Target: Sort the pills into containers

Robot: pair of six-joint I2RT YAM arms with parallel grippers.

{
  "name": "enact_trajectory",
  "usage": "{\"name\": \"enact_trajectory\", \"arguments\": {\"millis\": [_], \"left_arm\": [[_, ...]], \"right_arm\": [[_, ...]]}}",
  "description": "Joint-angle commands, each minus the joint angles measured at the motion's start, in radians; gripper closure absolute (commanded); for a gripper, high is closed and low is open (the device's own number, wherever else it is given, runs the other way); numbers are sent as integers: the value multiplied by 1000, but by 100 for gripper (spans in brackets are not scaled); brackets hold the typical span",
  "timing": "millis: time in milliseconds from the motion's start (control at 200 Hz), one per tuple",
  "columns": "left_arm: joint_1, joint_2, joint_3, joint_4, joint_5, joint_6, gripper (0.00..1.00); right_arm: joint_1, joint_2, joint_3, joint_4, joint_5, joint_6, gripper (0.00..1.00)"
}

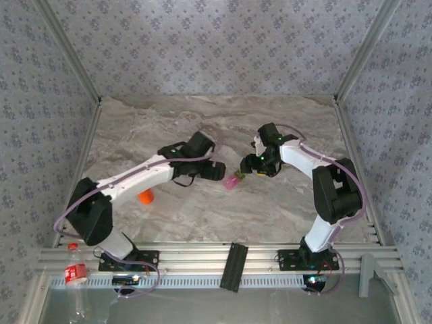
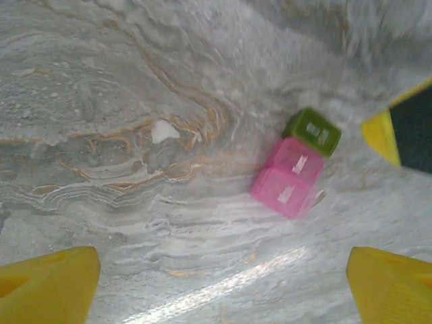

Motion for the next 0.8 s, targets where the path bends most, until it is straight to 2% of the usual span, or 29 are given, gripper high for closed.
{"name": "enact_trajectory", "arguments": {"millis": [0,255,555,794], "left_arm": [[-54,57,60,-91,-138,137,10],[-126,125,29,19,-201,188,16],[-147,136,-35,162,-189,221,16],[-154,165,-50,210,-178,243,16]], "right_arm": [[8,29,-6,46,-15,36,33],[33,59,20,51,39,34,33],[40,102,35,45,57,37,34],[39,118,22,61,55,49,34]]}}
